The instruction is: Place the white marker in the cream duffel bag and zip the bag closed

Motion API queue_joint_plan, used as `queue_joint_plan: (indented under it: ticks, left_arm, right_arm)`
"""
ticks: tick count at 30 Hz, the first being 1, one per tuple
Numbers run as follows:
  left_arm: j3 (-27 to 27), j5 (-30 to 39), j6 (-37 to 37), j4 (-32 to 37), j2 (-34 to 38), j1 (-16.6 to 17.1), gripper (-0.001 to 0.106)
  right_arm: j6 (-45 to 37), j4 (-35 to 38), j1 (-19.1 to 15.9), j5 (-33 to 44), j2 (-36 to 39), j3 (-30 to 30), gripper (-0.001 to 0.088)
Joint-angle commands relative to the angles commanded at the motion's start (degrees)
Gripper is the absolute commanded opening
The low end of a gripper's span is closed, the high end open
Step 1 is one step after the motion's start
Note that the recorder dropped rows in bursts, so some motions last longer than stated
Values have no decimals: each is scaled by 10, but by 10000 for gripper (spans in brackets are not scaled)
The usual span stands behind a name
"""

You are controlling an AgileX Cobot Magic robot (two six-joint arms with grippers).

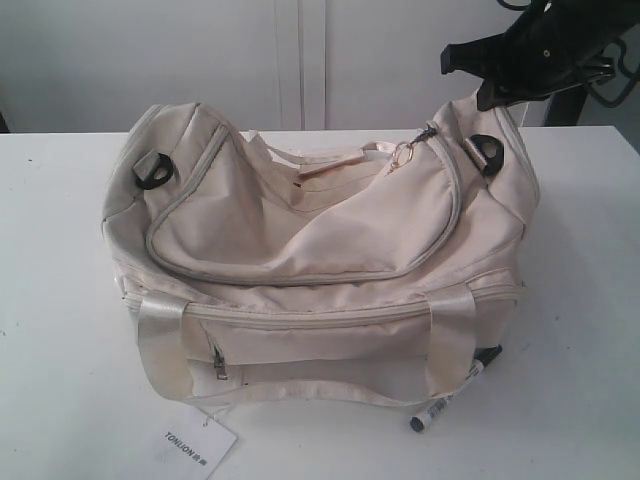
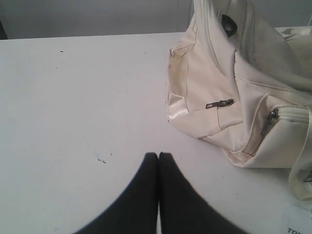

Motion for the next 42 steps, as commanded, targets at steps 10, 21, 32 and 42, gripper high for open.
queue_joint_plan:
  ticks: [10,21,32,42]
  left_arm:
    - [-74,82,29,1,75,0,0]
    - [-148,147,68,1,169,0,0]
    - [-237,188,185,-81,285,0,0]
    - [-304,187,431,-368,437,0,0]
  right_arm:
    - [0,0,0,0,0,0,0]
    - [0,0,0,0,0,0,0]
    - [0,0,0,0,0,0,0]
    - [0,0,0,0,0,0,0]
